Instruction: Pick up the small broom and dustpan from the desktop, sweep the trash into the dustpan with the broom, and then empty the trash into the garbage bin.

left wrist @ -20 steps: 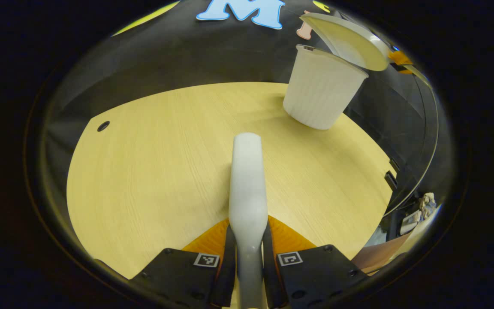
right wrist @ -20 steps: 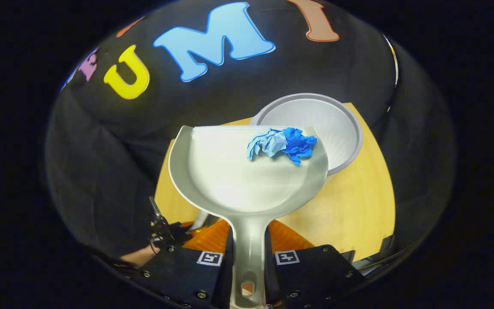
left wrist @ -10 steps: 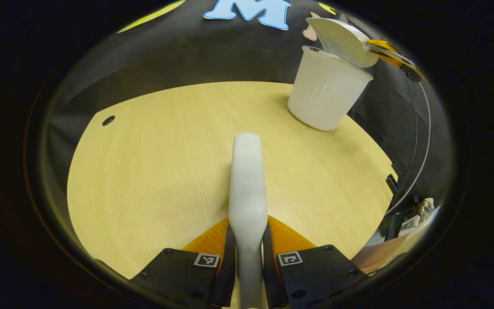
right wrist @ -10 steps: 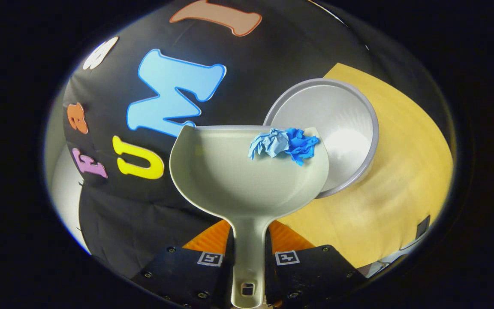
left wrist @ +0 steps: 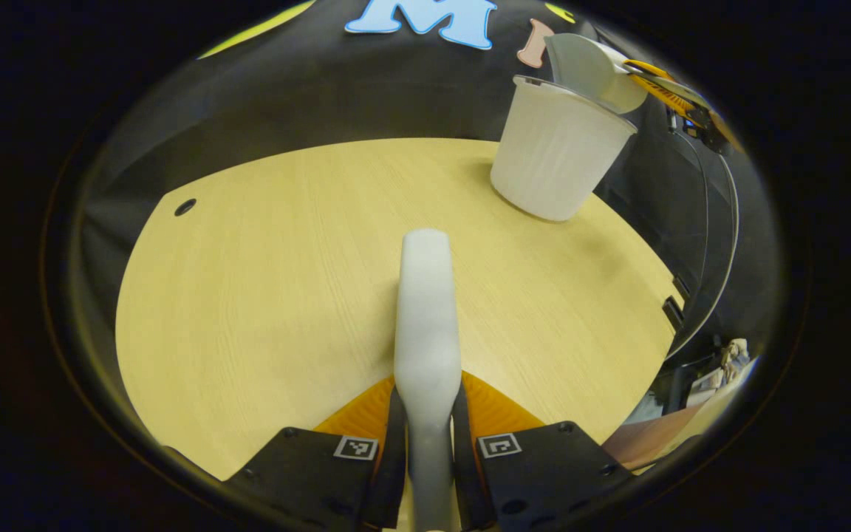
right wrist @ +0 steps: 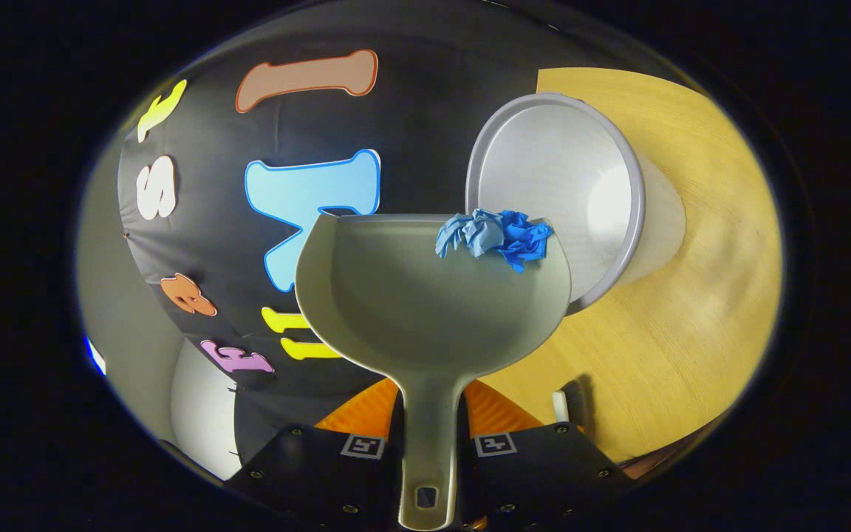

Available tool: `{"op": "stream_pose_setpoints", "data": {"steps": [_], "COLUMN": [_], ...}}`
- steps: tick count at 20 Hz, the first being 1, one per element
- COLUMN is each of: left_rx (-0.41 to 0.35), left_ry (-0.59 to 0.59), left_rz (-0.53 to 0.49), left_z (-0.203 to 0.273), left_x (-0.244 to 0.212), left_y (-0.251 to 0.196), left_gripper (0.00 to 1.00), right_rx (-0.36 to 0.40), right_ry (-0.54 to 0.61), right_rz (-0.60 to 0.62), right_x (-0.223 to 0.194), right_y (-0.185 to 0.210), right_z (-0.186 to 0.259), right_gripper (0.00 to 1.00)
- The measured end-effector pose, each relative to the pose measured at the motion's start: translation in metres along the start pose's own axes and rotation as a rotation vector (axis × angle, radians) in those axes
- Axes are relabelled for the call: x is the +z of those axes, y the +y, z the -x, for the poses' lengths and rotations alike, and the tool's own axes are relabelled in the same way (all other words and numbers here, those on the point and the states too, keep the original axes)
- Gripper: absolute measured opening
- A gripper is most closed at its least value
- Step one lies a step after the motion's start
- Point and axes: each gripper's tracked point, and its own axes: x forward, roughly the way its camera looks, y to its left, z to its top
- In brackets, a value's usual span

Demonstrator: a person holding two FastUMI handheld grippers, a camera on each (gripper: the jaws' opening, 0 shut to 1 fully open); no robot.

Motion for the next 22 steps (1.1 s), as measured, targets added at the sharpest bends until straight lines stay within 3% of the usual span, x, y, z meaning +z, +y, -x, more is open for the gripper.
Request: {"op": "stream_pose_setpoints", "data": {"steps": [3, 7, 12, 16, 18, 21, 22], "left_rx": [0.002, 0.012, 0.024, 0.031, 0.036, 0.047, 0.056], "left_ry": [-0.007, -0.009, -0.019, -0.021, -0.02, -0.018, -0.02], "left_rz": [0.004, 0.013, 0.013, 0.03, 0.05, 0.083, 0.093], "left_z": [0.003, 0.008, 0.014, 0.017, 0.017, 0.016, 0.016], "left_x": [-0.002, -0.006, -0.009, -0.013, -0.016, -0.018, -0.019], "left_y": [-0.002, -0.002, -0.004, -0.005, -0.003, -0.001, 0.002], "left_gripper": [0.35, 0.35, 0.38, 0.38, 0.33, 0.35, 0.33], "right_rx": [0.033, 0.148, 0.15, 0.14, 0.139, 0.132, 0.124], "right_ry": [-0.003, -0.02, -0.007, 0.027, 0.051, 0.1, 0.116], "right_rz": [-0.023, -0.133, -0.158, -0.099, -0.055, 0.025, 0.062], "right_x": [0.002, 0.01, 0.004, -0.019, -0.035, -0.064, -0.076], "right_y": [0.005, 0.011, 0.006, 0.009, 0.013, 0.019, 0.018], "right_z": [0.004, 0.001, 0.0, 0.006, 0.01, 0.012, 0.013], "right_gripper": [0.3, 0.29, 0.3, 0.26, 0.3, 0.33, 0.29]}}
